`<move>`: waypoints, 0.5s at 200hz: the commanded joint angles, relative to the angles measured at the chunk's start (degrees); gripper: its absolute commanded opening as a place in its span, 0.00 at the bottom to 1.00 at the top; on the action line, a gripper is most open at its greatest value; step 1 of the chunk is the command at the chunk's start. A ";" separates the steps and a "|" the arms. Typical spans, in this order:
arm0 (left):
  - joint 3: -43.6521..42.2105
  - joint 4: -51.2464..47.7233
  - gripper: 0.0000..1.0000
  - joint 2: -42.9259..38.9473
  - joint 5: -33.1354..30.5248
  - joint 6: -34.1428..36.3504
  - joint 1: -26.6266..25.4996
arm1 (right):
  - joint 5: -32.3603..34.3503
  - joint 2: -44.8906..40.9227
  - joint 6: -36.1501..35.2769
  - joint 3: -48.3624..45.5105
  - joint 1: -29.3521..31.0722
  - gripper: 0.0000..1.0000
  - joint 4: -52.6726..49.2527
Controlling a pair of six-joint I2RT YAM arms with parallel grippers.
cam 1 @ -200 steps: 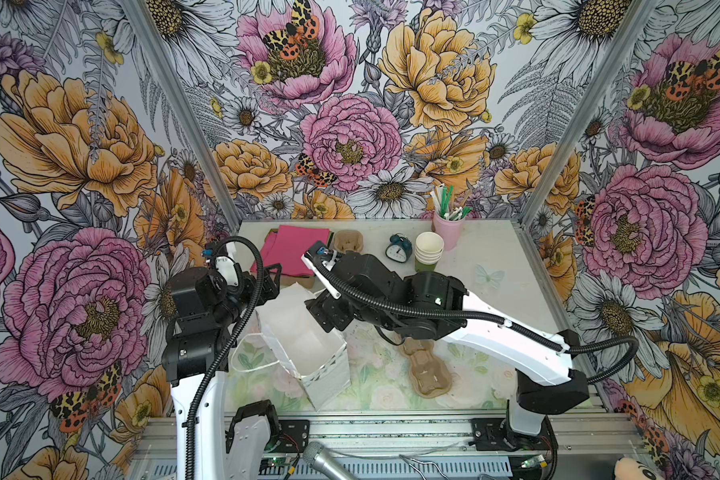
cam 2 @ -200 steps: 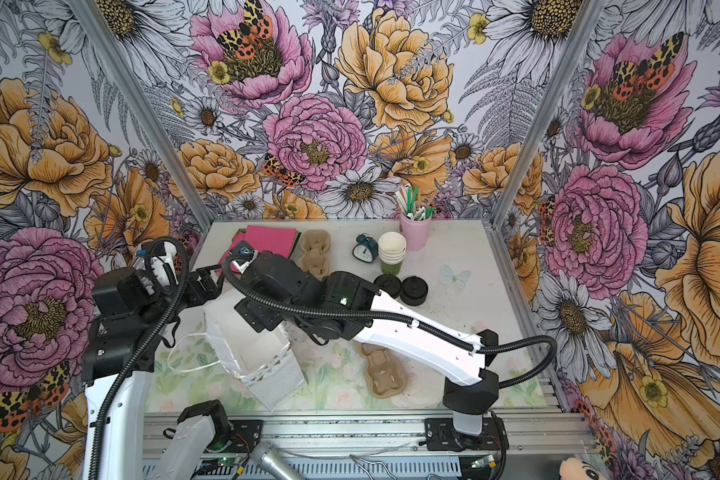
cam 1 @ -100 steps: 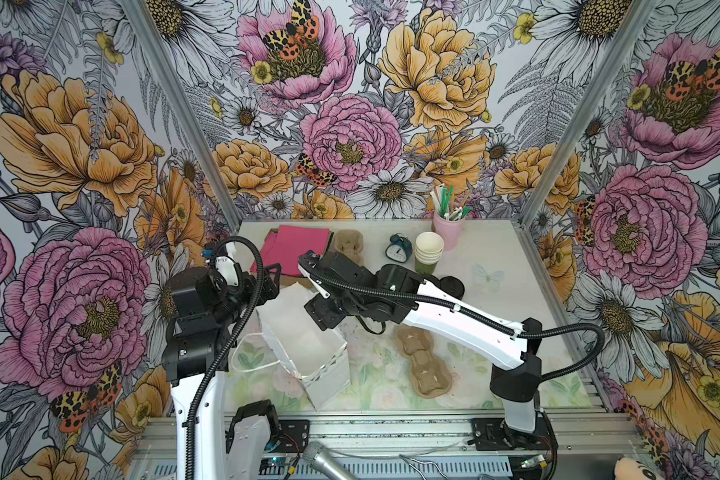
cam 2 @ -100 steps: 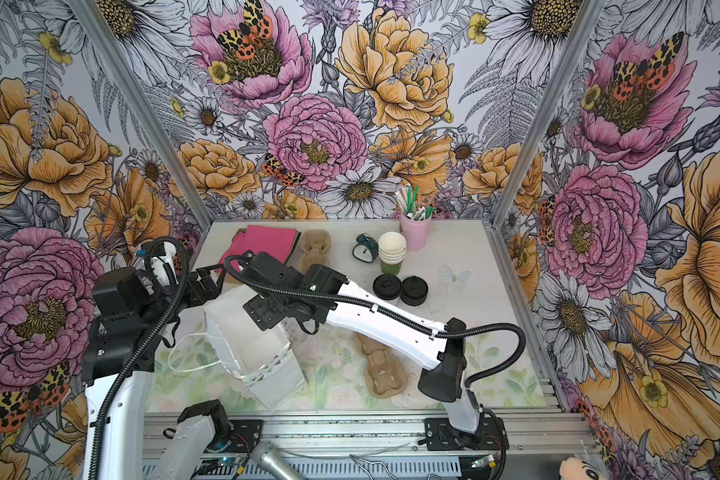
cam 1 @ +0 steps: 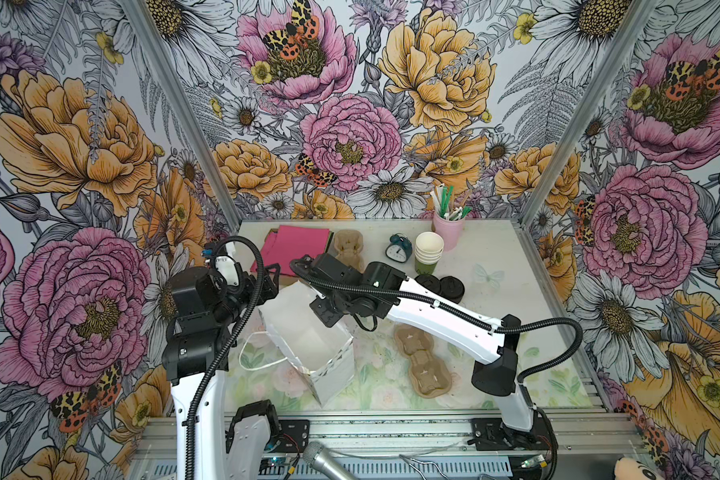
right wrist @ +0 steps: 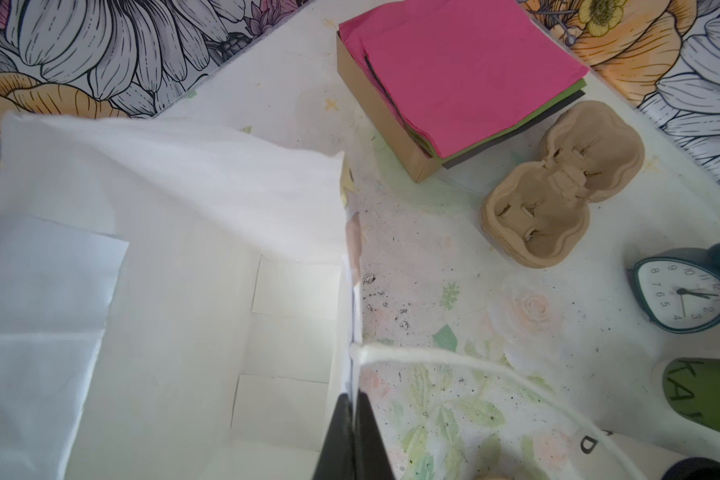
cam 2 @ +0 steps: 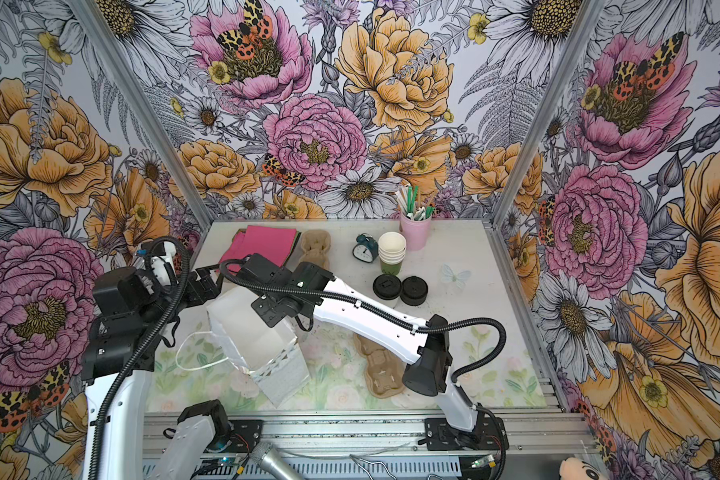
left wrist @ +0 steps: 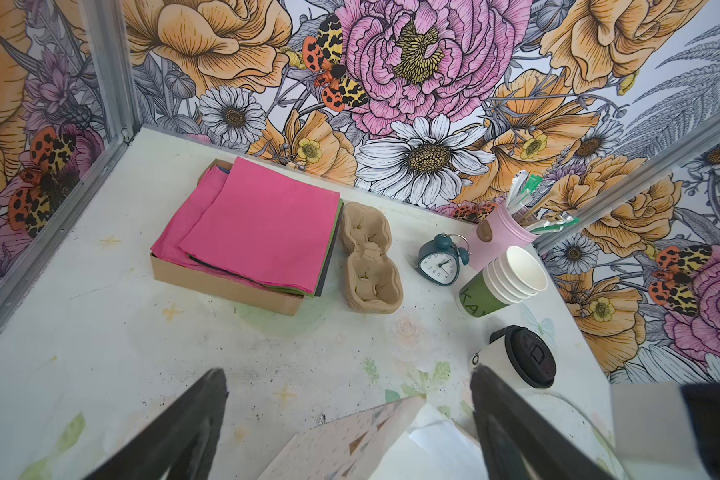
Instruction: Pack the takeout coffee
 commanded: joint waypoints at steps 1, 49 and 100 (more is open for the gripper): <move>1.85 0.01 0.92 0.77 3.11 1.33 0.46 | 1.24 -0.65 -3.64 1.75 -2.90 0.00 -0.49; 6.60 0.14 0.86 5.26 5.80 3.88 -2.99 | -3.28 1.05 -6.12 2.80 -8.93 0.00 -0.46; 13.20 -3.13 0.82 15.28 3.87 11.31 -10.84 | -6.99 1.72 -9.93 2.88 -11.91 0.00 -0.39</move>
